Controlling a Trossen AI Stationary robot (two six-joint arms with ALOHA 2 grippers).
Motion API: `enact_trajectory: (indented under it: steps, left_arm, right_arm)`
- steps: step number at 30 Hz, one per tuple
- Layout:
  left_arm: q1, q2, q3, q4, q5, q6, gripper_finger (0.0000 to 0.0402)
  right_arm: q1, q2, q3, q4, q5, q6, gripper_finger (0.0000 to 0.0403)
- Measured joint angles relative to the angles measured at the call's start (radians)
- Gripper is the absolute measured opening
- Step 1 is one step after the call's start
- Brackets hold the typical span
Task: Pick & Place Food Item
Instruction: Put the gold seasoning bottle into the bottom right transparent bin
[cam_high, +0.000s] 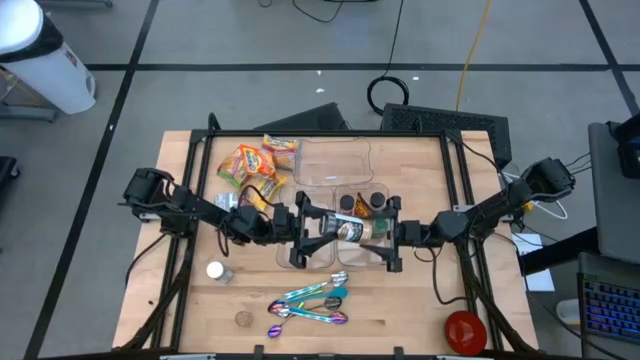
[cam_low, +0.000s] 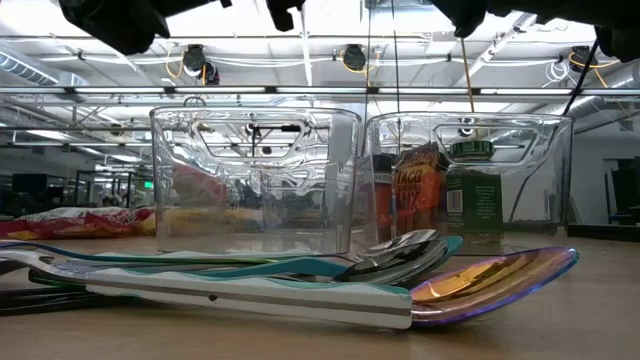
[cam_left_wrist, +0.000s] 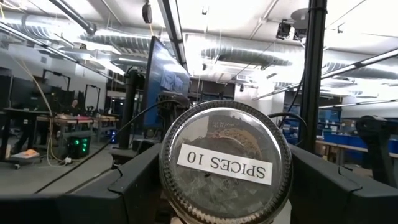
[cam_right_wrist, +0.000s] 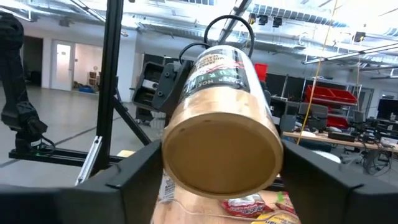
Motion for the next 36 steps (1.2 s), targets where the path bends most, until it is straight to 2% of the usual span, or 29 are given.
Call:
enact_trajectory:
  steps: [5,9,14,18,22,25,29,36]
  left_arm:
    - [0.000,-0.002,0.000,-0.016,-0.004,-0.019,0.0282]
    - [0.000,-0.002,0.002,-0.061,-0.013,-0.039,0.0330]
    - [0.000,-0.008,0.002,-0.136,-0.021,-0.054,0.0387]
    - [-0.010,-0.020,0.002,-0.157,-0.021,-0.055,0.0389]
    - [-0.022,-0.060,0.001,-0.272,-0.022,-0.055,0.0376]
    - [-0.030,-0.086,0.001,-0.396,-0.021,-0.060,0.0368]
    - [-0.036,-0.103,0.000,-0.532,-0.021,-0.099,0.0363]
    - [-0.036,-0.104,0.000,-0.593,-0.021,-0.161,0.0372]
  right_arm:
    - [0.000,0.000,0.000,0.000,-0.001,0.043,0.0265]
    - [-0.001,0.001,-0.001,-0.001,-0.045,0.060,0.0265]
    - [-0.001,-0.026,-0.001,-0.035,-0.048,0.061,0.0265]
    - [0.000,-0.101,-0.001,-0.134,-0.021,0.083,0.0265]
    - [0.000,-0.209,0.000,-0.259,-0.017,0.116,0.0265]
    - [0.000,-0.289,0.040,-0.433,0.019,0.135,0.0265]
    - [-0.003,-0.340,0.206,-0.830,0.035,0.199,0.0265]
    - [-0.046,-0.232,0.620,-1.608,0.011,0.407,0.0265]
